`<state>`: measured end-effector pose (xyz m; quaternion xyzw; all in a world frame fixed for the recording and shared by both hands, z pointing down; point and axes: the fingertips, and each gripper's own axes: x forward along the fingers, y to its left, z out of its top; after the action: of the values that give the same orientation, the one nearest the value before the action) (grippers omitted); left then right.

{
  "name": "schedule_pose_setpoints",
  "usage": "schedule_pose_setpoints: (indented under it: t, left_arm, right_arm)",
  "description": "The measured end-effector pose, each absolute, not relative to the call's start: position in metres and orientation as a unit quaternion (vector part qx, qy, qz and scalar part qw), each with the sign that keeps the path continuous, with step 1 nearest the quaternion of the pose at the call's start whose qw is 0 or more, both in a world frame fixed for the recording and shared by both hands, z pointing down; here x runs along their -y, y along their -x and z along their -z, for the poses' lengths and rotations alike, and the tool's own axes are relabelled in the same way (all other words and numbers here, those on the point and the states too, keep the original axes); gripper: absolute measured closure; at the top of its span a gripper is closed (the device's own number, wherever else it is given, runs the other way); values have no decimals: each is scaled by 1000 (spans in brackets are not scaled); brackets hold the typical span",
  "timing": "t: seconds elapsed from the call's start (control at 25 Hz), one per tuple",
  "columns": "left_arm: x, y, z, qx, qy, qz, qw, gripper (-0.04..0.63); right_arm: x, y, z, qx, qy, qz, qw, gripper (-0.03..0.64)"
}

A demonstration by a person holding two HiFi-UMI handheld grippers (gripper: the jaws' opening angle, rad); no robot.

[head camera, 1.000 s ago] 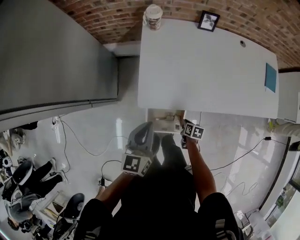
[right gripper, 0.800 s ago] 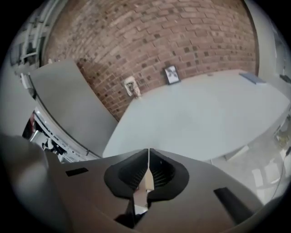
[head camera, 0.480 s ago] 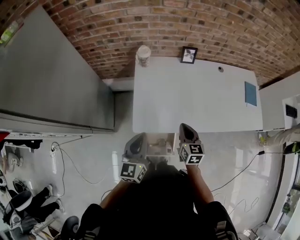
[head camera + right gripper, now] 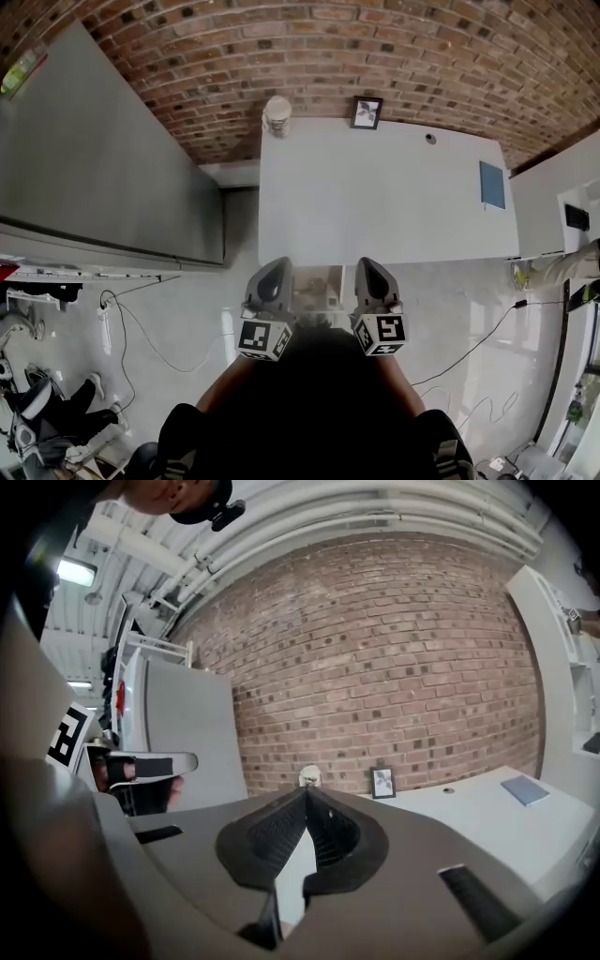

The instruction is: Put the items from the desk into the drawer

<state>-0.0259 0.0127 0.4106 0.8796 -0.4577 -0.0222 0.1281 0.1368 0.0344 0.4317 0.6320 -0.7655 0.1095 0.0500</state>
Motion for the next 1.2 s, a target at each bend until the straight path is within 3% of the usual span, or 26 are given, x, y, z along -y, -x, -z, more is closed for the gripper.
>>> schedule_pose_setpoints:
  t: [1.2]
  left_arm:
    - [-18,21,-415,453,-882,12,132,595]
  right_arm:
    - [-40,-130,-436,770,-625,-114,56,617]
